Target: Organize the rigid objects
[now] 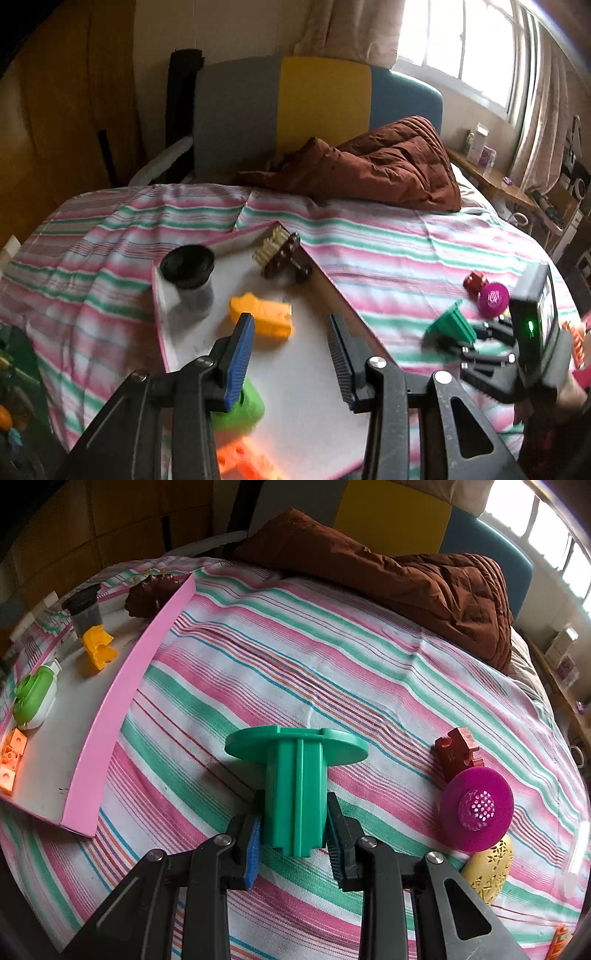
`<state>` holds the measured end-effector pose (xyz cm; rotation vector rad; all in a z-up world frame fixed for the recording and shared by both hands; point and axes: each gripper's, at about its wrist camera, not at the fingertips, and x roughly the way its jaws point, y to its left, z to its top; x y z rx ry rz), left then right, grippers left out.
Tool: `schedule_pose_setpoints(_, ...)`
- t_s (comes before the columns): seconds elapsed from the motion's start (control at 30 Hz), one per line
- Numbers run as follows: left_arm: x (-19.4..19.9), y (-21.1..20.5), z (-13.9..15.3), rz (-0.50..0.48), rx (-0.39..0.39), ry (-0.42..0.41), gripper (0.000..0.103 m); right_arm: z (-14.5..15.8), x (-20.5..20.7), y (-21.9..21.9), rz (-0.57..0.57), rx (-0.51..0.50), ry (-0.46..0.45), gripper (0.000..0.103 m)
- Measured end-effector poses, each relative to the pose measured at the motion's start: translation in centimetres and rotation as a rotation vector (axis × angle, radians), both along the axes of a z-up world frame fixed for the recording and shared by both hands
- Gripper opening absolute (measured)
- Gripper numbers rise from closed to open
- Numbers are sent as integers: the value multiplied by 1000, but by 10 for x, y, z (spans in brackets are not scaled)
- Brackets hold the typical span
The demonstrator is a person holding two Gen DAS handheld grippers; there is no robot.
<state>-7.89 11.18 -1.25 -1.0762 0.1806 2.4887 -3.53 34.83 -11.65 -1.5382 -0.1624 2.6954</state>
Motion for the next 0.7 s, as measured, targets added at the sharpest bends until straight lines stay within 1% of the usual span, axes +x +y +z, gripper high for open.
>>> schedule_pose_setpoints(0.2, 22, -15, -1, 7, -14, 2, 41, 0, 0, 2, -1, -4, 4, 30)
schedule_pose_setpoints(0.4, 28, -26, -3, 24, -5, -12, 41, -1, 2, 2, -8, -18, 16, 30)
schedule_pose_setpoints(0.63, 34, -37, -5, 41, -8, -7, 41, -2, 3, 2, -12, -29, 24, 30)
schedule_pose_setpoints(0.7, 34, -42, -5, 48, -7, -7, 41, -2, 4, -2, -5, 5, 33, 30)
